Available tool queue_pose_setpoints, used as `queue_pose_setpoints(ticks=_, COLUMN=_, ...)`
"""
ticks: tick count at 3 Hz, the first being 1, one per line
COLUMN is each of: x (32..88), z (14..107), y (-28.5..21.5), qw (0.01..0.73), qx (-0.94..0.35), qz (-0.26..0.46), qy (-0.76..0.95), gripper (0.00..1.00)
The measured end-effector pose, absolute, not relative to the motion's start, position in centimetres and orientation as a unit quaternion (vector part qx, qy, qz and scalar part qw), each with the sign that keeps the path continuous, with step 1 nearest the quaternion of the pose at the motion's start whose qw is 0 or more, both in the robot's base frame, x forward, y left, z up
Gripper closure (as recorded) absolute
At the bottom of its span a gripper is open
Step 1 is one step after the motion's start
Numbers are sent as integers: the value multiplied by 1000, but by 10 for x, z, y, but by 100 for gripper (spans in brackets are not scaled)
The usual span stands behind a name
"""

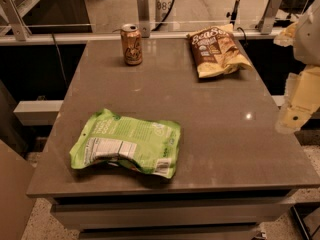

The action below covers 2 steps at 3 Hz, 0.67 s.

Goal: Move orange can near green rice chip bag

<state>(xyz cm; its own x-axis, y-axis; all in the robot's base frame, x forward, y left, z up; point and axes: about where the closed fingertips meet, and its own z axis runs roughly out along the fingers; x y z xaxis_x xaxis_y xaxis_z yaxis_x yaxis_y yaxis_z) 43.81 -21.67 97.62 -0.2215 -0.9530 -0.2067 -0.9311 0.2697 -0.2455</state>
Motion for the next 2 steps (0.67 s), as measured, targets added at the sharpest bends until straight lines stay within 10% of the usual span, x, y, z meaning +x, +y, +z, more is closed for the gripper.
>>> queue_pose_setpoints(ticks=2, x=439, z=979, y=-214, qw=170, qx=-603, qz=-37, qy=778, gripper=0)
